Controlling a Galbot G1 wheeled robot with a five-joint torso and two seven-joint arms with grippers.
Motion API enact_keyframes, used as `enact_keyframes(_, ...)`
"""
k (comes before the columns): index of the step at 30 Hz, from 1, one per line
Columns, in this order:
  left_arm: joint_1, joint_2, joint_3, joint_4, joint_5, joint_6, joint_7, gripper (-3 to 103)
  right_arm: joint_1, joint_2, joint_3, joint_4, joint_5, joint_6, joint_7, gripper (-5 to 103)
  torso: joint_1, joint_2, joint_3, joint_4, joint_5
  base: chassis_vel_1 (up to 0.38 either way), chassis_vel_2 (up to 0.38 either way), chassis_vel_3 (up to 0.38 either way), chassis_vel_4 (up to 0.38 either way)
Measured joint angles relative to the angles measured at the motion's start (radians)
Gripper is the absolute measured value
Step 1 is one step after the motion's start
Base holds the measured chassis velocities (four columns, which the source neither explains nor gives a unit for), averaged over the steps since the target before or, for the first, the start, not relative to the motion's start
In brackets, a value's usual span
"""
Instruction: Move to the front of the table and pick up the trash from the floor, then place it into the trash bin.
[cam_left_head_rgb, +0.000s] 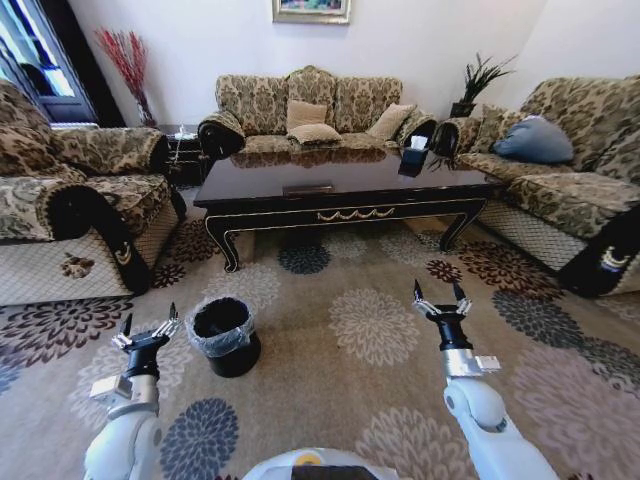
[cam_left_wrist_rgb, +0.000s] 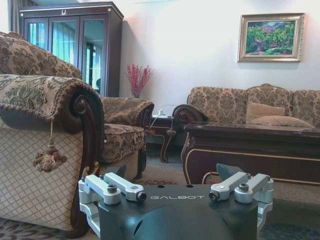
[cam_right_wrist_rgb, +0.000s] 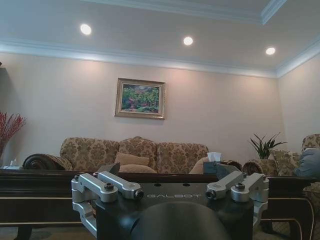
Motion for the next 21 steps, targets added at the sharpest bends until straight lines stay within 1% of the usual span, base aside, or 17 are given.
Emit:
enact_keyframes(5,0.0,0.0,0.0,0.0,0.0,0.001,0.0,100,0.001,0.0,-0.001,-0.001,0.0,0.0,0.0,100,0.0,0.0,0.0,0.0,0.0,0.068,-0.079,-0.088,0.074)
enact_keyframes(9,0.0,0.0,0.001,0.001,-0.001,0.002,-0.001,100,0.001,-0.001,-0.001,-0.002,0.0,0.0,-0.001,100,0.0,0.0,0.0,0.0,0.0,0.158,-0.167,-0.165,0.158)
enact_keyframes(15,0.0,0.001,0.001,0.001,-0.001,0.002,-0.002,100,0.002,-0.001,-0.002,-0.002,0.001,0.0,-0.001,100,0.0,0.0,0.0,0.0,0.0,0.24,-0.274,-0.252,0.266)
enact_keyframes(21,-0.001,0.001,0.001,0.001,-0.001,0.003,-0.002,100,0.002,-0.001,-0.002,-0.003,0.001,0.0,-0.001,100,0.0,0.0,0.0,0.0001,0.0,0.253,-0.372,-0.242,0.369)
